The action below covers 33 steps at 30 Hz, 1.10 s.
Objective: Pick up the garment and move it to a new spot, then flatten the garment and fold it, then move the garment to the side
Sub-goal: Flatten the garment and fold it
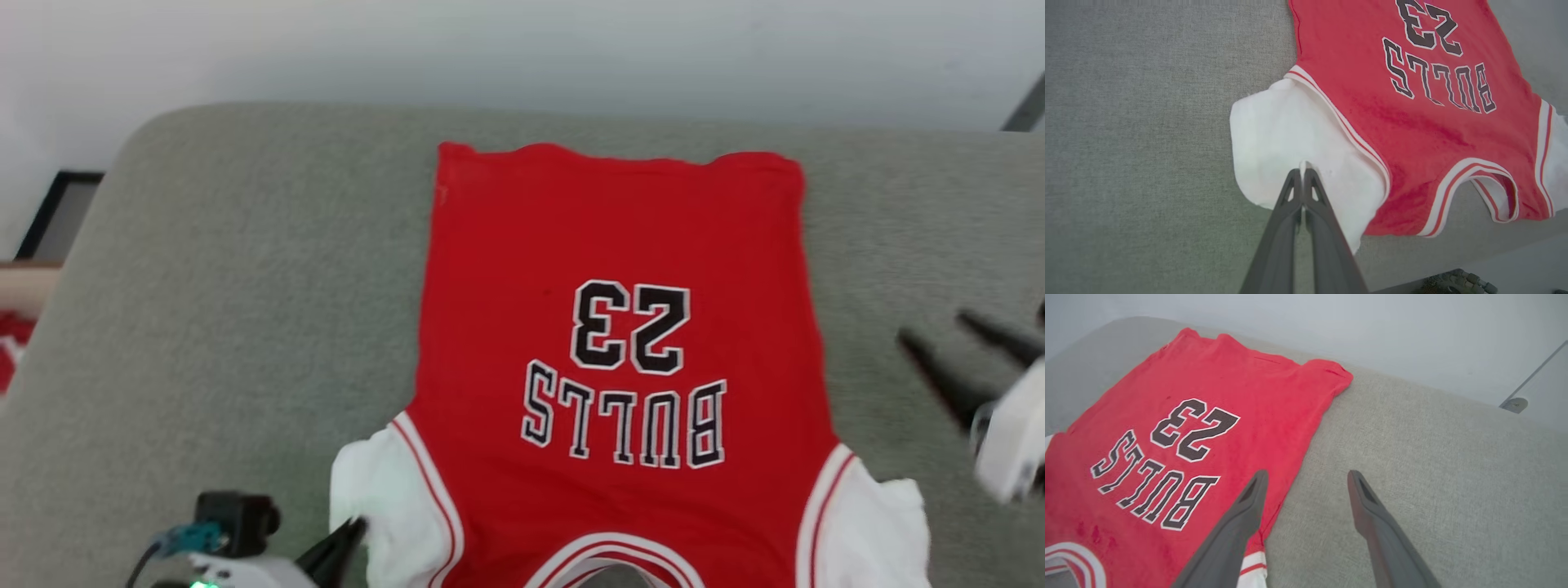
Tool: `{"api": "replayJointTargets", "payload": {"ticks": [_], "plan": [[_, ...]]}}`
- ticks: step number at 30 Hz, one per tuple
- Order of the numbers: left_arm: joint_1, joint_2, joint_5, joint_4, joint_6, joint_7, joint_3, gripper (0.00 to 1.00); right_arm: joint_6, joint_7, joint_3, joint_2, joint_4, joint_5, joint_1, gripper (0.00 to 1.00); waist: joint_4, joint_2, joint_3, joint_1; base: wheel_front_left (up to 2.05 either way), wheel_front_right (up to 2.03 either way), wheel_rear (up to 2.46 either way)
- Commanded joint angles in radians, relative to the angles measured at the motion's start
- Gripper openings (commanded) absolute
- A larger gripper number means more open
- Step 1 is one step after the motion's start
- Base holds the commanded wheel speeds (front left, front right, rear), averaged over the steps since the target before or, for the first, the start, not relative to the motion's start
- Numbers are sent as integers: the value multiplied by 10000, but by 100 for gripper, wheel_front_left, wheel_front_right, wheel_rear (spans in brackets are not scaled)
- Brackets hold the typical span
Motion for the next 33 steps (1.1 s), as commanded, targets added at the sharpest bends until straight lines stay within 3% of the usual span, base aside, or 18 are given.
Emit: {"api": "replayJointTargets", "payload": {"ticks": [1,15,24,31,32,33], "plan": [[-337,-195,203,43,-110,94,-77,0,-10,16,-102,95,547,-67,-800,100,627,0,546,0,0,0,0],[-2250,-1581,1108,873,-1135,709,-617,0,-10,1304,619,251,5994,-225,-6417,100,2451,0,2168,0,0,0,0],[-2910,-2331,1349,1438,-1720,693,-852,0,-10,1889,756,173,8426,-707,-8103,100,3132,0,2875,0,0,0,0],[-3267,-2955,1432,2090,-2224,645,-1063,0,-10,2386,454,520,10481,-1085,-8544,100,3544,0,3205,0,0,0,0],[-3297,-3011,1430,2173,-2272,619,-1071,0,-9,2481,440,590,10774,-1202,-8568,25,3564,0,3226,0,0,0,0],[-3334,-3069,1437,2247,-2305,609,-1075,0,-9,2562,444,633,11028,-1306,-8595,0,3584,0,3256,0,0,0,0]]}}
